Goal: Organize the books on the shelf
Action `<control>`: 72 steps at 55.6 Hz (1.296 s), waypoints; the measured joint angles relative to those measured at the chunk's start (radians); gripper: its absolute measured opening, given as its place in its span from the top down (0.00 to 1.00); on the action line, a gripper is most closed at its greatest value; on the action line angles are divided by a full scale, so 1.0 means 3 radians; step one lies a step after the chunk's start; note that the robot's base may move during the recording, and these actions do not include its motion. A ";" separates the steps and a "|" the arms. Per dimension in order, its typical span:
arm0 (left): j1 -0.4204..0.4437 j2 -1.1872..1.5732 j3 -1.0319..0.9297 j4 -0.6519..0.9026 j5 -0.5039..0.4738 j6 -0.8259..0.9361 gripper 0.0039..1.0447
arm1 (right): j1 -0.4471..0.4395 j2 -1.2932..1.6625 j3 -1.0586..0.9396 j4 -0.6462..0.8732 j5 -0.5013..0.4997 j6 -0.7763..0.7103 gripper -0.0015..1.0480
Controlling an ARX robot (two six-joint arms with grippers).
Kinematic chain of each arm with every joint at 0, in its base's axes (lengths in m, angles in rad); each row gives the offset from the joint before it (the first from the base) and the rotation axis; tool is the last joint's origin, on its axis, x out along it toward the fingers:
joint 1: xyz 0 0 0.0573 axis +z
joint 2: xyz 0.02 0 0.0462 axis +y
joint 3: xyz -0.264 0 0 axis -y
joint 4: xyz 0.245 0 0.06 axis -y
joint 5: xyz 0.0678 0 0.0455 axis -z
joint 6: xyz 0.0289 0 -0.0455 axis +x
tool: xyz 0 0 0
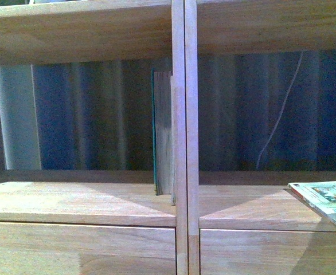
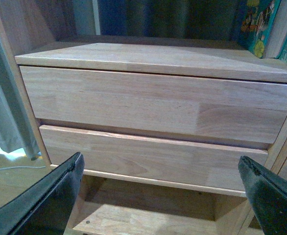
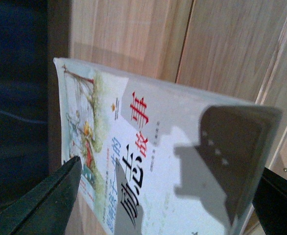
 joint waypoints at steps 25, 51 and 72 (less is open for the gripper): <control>0.0000 0.0000 0.0000 0.0000 0.0001 0.0000 0.07 | 0.0072 0.0281 0.0212 -0.0028 0.0013 0.0075 0.07; 0.0000 0.0000 0.0000 0.0000 0.0001 0.0000 0.07 | 0.0070 0.0347 0.0258 -0.0022 0.0014 0.0104 0.66; 0.0000 0.0000 0.0000 0.0000 0.0000 0.0000 0.07 | 0.0011 0.0043 0.0108 -0.0022 -0.0039 0.0104 0.93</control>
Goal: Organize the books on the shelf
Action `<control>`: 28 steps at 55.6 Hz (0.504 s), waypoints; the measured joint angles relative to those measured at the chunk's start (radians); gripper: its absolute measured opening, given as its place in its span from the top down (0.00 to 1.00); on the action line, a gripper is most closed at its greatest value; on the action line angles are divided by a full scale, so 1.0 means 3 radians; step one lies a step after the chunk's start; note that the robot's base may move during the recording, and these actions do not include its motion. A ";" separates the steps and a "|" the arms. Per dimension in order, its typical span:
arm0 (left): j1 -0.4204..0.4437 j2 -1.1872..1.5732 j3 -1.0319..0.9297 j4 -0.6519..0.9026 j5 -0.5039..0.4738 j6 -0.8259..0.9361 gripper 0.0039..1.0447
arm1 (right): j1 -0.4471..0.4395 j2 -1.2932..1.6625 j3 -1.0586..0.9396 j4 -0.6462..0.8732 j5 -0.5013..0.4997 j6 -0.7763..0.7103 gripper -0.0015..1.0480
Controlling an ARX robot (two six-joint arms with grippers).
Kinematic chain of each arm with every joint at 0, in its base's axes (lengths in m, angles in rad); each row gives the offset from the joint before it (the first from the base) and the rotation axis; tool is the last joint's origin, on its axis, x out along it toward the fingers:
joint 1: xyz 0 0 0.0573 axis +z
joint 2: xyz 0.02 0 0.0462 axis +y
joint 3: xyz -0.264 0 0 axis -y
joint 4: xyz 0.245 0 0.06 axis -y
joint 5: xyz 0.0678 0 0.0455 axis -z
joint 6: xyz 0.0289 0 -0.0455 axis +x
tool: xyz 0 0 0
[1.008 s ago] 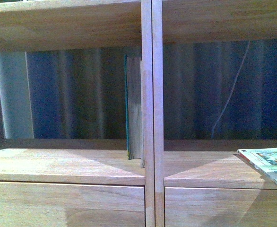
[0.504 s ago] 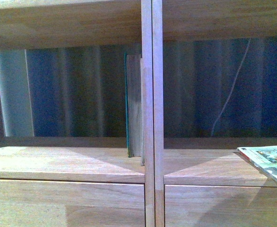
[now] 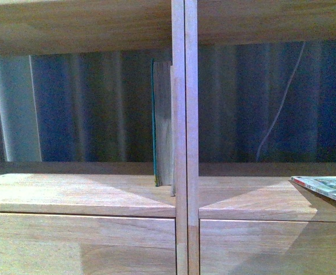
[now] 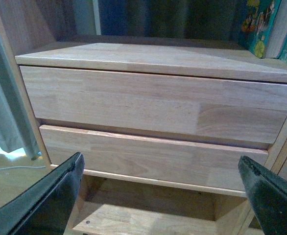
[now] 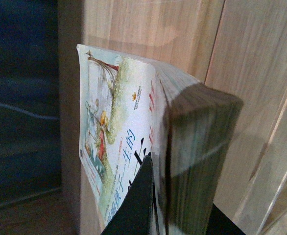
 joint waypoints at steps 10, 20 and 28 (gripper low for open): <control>0.0000 0.0000 0.0000 0.0000 0.0000 0.0000 0.07 | -0.0094 -0.0308 -0.0219 -0.0003 0.0001 -0.0083 0.93; 0.0000 0.0000 0.0000 0.0000 0.0001 0.0000 0.07 | -0.0323 -0.0760 -0.0519 0.0097 -0.0062 -0.0342 0.93; 0.0000 0.0000 0.0000 0.0000 0.0001 0.0000 0.07 | -0.0609 -0.1199 -0.0744 0.0254 -0.0251 -0.0618 0.93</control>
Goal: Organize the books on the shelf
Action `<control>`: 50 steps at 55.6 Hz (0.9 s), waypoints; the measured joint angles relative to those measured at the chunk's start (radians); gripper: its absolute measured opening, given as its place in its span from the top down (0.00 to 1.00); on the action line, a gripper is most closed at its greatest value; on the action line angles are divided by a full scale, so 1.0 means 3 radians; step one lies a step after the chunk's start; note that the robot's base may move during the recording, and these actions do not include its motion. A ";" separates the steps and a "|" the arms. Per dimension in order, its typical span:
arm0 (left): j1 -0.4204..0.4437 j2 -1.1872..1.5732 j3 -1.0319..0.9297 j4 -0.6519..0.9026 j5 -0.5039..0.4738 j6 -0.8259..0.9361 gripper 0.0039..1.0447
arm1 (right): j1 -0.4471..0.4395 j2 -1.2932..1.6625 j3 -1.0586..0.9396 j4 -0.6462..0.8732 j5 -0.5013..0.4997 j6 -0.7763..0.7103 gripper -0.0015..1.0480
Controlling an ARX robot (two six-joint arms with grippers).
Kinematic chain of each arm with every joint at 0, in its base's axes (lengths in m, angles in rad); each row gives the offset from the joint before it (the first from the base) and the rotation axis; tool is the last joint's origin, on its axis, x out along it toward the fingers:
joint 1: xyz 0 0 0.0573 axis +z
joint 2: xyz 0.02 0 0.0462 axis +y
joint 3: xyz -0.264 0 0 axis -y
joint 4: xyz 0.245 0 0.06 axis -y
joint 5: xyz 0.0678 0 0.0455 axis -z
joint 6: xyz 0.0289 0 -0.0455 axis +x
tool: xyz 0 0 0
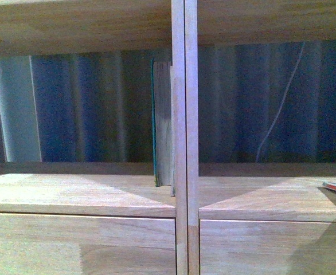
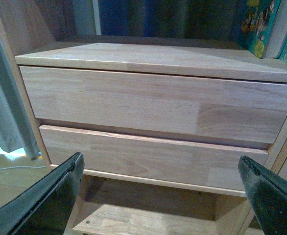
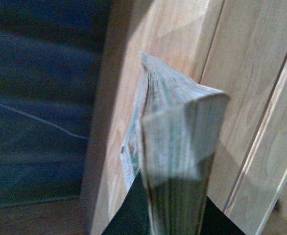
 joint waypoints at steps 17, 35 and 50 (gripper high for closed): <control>0.0000 0.0000 0.0000 0.0000 -0.0001 0.0000 0.07 | -0.0614 -0.0713 -0.0102 0.0108 -0.0526 -0.0403 0.93; 0.0000 0.0000 0.0000 0.0000 0.0000 0.0000 0.07 | -0.0741 -0.1083 0.0299 0.0221 -0.0802 -0.0665 0.93; 0.0000 0.0000 0.0000 0.0000 -0.0001 0.0000 0.07 | -0.0174 -0.1017 0.0760 0.0594 -0.0586 -0.1068 0.93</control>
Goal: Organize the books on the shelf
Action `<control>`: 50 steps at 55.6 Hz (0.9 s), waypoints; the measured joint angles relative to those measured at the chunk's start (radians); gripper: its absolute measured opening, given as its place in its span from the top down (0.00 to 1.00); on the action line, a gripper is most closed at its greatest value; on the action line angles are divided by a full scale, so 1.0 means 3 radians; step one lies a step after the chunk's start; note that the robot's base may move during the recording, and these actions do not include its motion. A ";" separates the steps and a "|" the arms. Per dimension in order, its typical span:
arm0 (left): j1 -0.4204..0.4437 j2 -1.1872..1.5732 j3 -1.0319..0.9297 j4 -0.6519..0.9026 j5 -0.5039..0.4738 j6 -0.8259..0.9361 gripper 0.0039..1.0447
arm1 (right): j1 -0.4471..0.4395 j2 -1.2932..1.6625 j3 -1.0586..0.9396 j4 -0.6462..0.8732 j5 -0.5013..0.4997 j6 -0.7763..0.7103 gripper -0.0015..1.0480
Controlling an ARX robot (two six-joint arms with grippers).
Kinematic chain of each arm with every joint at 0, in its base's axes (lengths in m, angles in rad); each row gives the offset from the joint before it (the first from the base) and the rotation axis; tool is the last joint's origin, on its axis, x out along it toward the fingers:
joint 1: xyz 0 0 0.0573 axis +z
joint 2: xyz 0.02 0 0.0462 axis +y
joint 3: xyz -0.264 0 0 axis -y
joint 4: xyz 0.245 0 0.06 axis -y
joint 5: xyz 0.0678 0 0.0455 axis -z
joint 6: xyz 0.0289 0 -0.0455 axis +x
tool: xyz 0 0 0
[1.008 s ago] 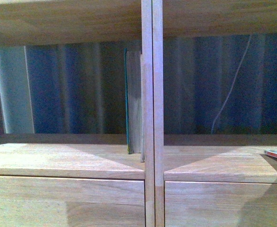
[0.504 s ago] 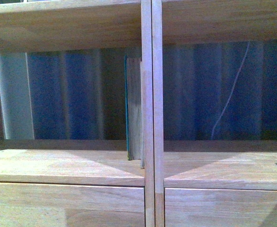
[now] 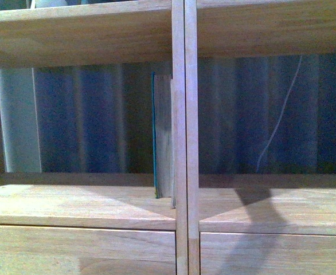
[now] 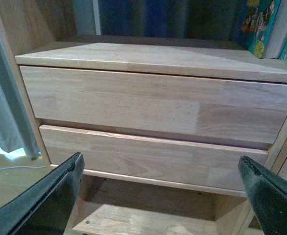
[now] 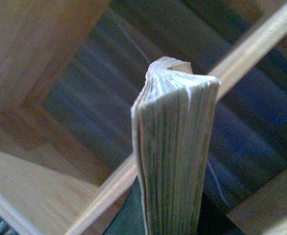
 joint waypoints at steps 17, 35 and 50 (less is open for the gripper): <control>0.0000 0.0000 0.0000 0.0000 0.0000 0.0000 0.07 | 0.0782 0.0412 0.0308 0.0332 0.0303 -0.0416 0.93; 0.0000 0.0000 0.0000 0.0000 0.0001 0.0000 0.07 | 0.1086 0.0197 0.0141 0.0242 0.0427 -0.0613 0.93; 0.0000 0.0000 0.0000 0.0000 0.0000 0.0000 0.07 | 0.1082 -0.0343 -0.0042 -0.0223 0.0352 -0.0692 0.93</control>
